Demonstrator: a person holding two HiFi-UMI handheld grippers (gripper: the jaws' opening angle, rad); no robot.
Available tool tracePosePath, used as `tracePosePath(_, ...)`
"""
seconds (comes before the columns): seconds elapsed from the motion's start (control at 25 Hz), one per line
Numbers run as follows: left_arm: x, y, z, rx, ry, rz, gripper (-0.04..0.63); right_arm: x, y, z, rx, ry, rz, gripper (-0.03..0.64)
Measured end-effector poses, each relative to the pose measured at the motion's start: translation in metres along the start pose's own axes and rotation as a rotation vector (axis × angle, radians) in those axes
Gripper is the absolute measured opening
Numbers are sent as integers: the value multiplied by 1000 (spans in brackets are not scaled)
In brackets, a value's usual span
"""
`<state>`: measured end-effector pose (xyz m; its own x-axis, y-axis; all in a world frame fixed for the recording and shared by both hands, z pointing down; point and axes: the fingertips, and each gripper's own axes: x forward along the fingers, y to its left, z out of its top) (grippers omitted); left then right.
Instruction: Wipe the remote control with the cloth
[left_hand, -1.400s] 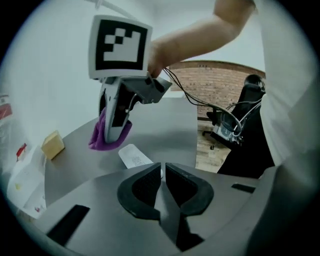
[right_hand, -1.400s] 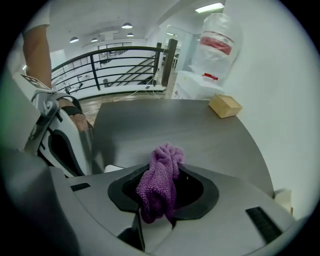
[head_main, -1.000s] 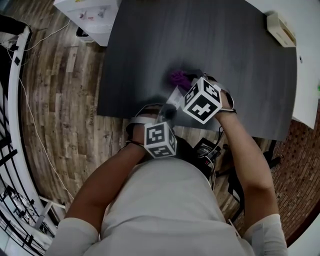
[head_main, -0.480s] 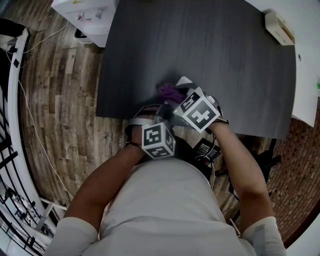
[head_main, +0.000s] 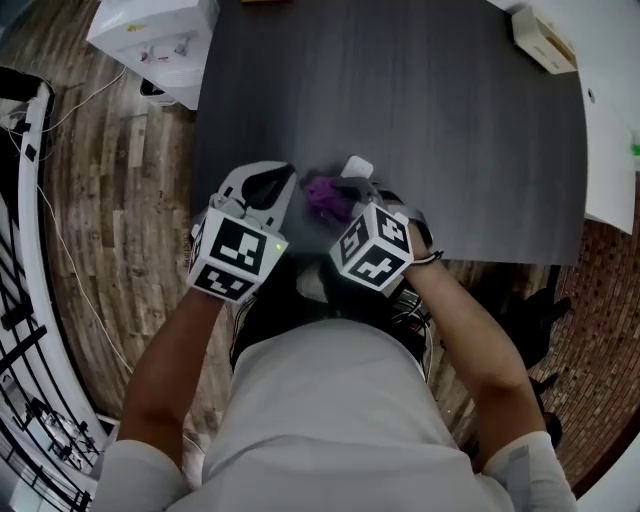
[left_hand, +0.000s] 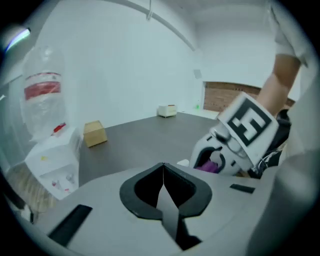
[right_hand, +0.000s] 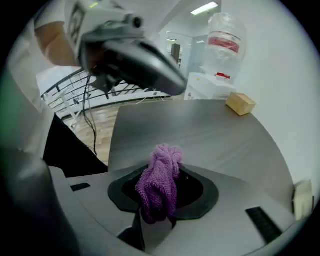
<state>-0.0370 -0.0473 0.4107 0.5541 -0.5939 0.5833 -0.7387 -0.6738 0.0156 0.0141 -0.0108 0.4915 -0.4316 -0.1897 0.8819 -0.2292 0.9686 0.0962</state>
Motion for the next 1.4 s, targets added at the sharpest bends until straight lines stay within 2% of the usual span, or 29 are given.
tracePosePath(0.08, 28, 3, 24, 62, 37, -104, 7, 0, 1, 0, -26, -5, -32, 129)
tracePosePath(0.16, 66, -18, 36, 198, 127, -256, 6, 1, 2, 1, -39, -3, -46, 129)
tracePosePath(0.24, 98, -46, 35, 291, 228, -423, 6, 3, 2, 4, -52, 4, -54, 129)
tracePosePath(0.32, 119, -67, 28, 340, 304, -530, 5, 4, 5, 5, -76, 17, -62, 129)
tracePosePath(0.52, 142, -77, -4, 440, 447, -597, 3, 4, 7, 4, -100, 20, -103, 129)
tracePosePath(0.6, 141, -78, -15, 457, 479, -611, 3, 3, 7, 4, -95, 12, -124, 129)
tracePosePath(0.72, 146, -74, -18, 435, 477, -583, 3, 0, 18, 5, -117, -3, -114, 129)
tracePosePath(0.8, 155, -68, -20, 437, 465, -531, 3, -3, 40, 5, -142, -17, -52, 129)
tracePosePath(0.88, 150, -72, -16, 391, 455, -529, 3, -5, 70, 2, -158, -19, 48, 129)
tracePosePath(0.96, 144, -75, -11, 341, 434, -527, 3, -10, 93, -3, -125, -23, 137, 129)
tracePosePath(1.04, 142, -71, -5, 307, 383, -488, 3, -22, 98, -6, -54, -45, 161, 129)
tracePosePath(1.16, 130, -52, 13, 218, 244, -374, 3, -46, 73, -16, 53, -65, 111, 129)
tracePosePath(1.28, 98, -33, 11, 44, 141, -268, 3, -65, 26, -33, 109, -32, -5, 129)
tracePosePath(1.4, 63, -37, -15, -145, 99, -222, 3, -70, -25, -46, 144, 20, -116, 129)
